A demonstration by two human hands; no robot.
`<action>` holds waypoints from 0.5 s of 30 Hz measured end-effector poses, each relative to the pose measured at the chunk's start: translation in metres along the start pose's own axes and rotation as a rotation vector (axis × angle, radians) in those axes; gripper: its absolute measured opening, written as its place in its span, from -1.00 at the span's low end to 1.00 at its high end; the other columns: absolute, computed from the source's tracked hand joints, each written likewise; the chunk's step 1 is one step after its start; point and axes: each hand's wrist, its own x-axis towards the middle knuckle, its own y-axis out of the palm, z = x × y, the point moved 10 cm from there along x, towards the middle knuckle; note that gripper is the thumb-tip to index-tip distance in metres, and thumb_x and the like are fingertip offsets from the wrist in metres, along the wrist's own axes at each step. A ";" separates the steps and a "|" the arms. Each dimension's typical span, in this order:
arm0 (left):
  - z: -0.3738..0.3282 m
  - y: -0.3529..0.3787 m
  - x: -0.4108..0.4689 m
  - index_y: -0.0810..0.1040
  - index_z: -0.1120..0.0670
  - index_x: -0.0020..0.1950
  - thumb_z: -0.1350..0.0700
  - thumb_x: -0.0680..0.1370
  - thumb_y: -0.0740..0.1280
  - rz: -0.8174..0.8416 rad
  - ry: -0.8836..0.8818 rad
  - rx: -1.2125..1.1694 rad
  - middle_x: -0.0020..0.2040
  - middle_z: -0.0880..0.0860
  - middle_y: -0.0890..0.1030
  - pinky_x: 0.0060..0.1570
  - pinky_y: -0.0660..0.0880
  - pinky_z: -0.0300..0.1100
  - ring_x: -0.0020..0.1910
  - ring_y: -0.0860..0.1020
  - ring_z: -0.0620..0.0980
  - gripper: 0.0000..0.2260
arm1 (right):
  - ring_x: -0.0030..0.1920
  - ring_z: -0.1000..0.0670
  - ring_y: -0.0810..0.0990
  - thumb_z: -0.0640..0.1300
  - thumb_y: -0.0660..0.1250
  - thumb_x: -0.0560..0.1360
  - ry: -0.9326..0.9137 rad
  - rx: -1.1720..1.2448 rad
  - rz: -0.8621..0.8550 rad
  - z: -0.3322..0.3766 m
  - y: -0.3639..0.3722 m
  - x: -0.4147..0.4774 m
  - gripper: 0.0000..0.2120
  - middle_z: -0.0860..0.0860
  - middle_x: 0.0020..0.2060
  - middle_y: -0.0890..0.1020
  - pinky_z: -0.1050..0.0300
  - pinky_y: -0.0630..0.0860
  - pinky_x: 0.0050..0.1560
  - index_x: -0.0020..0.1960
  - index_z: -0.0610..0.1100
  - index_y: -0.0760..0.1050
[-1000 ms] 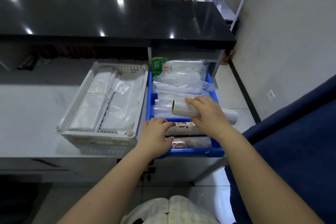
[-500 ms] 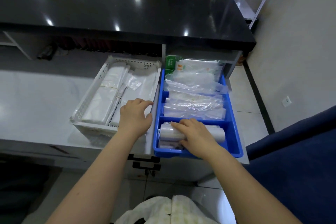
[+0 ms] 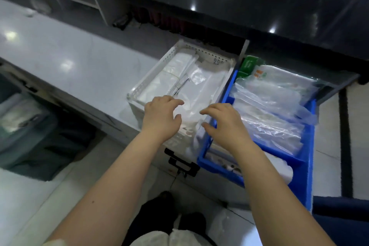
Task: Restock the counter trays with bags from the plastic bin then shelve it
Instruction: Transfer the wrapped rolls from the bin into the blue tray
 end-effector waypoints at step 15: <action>0.221 -0.135 -0.045 0.54 -0.09 0.22 0.07 0.46 0.32 -0.208 -0.242 -0.017 0.15 -0.04 0.55 0.20 0.29 0.01 0.19 0.43 0.06 -0.67 | 0.20 -0.07 0.44 -0.07 0.39 0.45 -0.279 -0.041 0.037 0.231 0.083 0.096 -0.73 0.04 0.10 0.60 0.01 0.37 0.20 0.15 -0.01 0.57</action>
